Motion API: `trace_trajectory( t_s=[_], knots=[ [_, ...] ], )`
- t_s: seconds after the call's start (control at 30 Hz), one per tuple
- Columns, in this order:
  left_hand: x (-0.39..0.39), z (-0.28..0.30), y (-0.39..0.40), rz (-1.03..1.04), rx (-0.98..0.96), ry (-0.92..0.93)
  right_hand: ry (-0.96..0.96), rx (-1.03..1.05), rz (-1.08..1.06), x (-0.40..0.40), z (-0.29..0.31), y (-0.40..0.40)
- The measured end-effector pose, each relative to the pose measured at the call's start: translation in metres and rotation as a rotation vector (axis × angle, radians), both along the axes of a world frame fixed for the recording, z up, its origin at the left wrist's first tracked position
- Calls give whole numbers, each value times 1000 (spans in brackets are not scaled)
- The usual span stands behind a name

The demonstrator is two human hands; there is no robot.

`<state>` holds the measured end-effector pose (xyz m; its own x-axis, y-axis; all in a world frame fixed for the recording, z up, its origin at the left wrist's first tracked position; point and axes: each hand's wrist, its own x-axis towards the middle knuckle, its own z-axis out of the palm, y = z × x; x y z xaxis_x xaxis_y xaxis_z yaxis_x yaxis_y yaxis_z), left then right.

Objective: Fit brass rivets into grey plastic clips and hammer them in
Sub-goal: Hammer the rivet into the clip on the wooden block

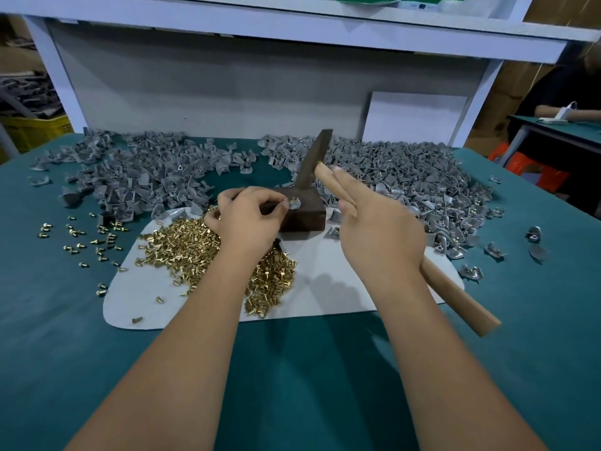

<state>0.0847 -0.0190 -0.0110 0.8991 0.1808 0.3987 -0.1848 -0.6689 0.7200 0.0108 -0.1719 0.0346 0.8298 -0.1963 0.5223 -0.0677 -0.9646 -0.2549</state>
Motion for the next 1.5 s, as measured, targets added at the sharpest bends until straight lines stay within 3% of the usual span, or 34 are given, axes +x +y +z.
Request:
trace_trajectory(
  t_s=[0.4,0.7,1.5],
  knots=[
    [6,-7,-4,67,-50,-99,-43,-119,-33,-2,-3,9],
    [9,-7,-3,93,23,-70,-22,-187,-14,-6,-7,20],
    [13,-11,-3,114,-12,-82,-57,-208,-75,-12,-5,26]
  ],
)
